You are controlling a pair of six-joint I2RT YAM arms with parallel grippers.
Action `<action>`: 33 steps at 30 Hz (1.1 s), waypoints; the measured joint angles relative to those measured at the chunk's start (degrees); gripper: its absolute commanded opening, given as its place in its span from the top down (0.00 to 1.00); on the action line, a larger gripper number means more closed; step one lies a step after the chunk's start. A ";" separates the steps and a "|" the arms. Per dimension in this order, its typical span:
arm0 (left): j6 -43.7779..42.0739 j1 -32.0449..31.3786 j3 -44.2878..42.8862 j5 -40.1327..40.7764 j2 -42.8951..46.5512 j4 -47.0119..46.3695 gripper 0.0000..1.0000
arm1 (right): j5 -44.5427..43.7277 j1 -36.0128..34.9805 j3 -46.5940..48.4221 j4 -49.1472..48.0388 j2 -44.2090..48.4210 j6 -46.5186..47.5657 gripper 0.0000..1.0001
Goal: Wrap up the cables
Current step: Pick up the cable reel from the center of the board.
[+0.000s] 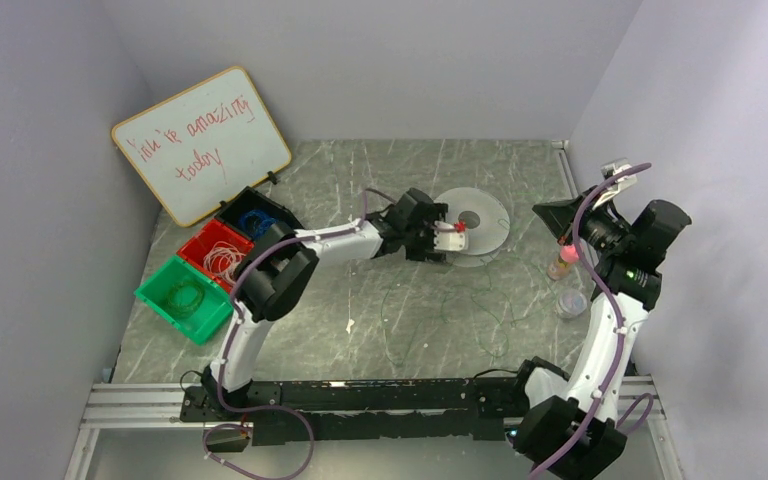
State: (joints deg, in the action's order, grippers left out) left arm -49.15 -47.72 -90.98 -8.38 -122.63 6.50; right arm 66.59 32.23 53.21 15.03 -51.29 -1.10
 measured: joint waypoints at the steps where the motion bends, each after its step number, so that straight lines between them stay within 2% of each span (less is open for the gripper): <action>1: -1.07 -0.70 0.83 0.83 -0.59 -1.66 0.11 | 0.04 0.00 0.00 0.00 -0.24 0.00 1.00; 13: -6.32 -5.03 3.82 8.79 -4.68 -20.37 0.11 | 1.62 0.20 0.02 0.24 -1.16 -0.61 1.00; 17: -8.46 -6.03 6.56 10.36 -4.90 -25.64 0.14 | 1.70 0.20 0.02 0.26 -1.53 -0.68 1.00; 19: -9.25 -6.47 7.23 10.95 -5.22 -27.71 0.18 | 1.70 0.20 0.02 0.26 -1.64 -0.68 1.00; 21: -9.94 -6.91 7.34 11.47 -5.84 -29.44 0.26 | 1.73 0.20 0.02 0.26 -1.64 -0.70 1.00; 23: -10.14 -7.21 7.34 11.89 -6.27 -30.27 0.38 | 1.73 0.20 0.02 0.26 -1.64 -0.72 1.00; 24: -10.23 -7.37 7.34 12.17 -6.49 -30.67 0.48 | 1.73 0.20 0.02 0.26 -1.66 -0.83 1.00; 25: -10.14 -7.45 7.34 12.39 -6.58 -30.71 0.67 | 1.73 0.20 0.02 0.26 -1.66 -0.87 1.00; 26: -10.12 -7.50 7.34 12.66 -6.64 -30.69 0.77 | 1.73 0.20 0.02 0.26 -1.68 -0.90 1.00; 29: -12.35 -7.58 6.47 14.91 -6.64 -33.14 0.79 | 1.79 0.20 0.02 0.24 -1.90 -1.05 1.00; 33: -11.17 -7.17 4.33 15.82 -6.38 -33.42 0.85 | 1.86 0.22 0.02 0.26 -2.29 -1.11 1.00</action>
State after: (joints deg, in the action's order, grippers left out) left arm -60.31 -54.89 -86.65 7.44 -129.01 -26.92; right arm 68.45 32.45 53.23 15.29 -53.58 -2.22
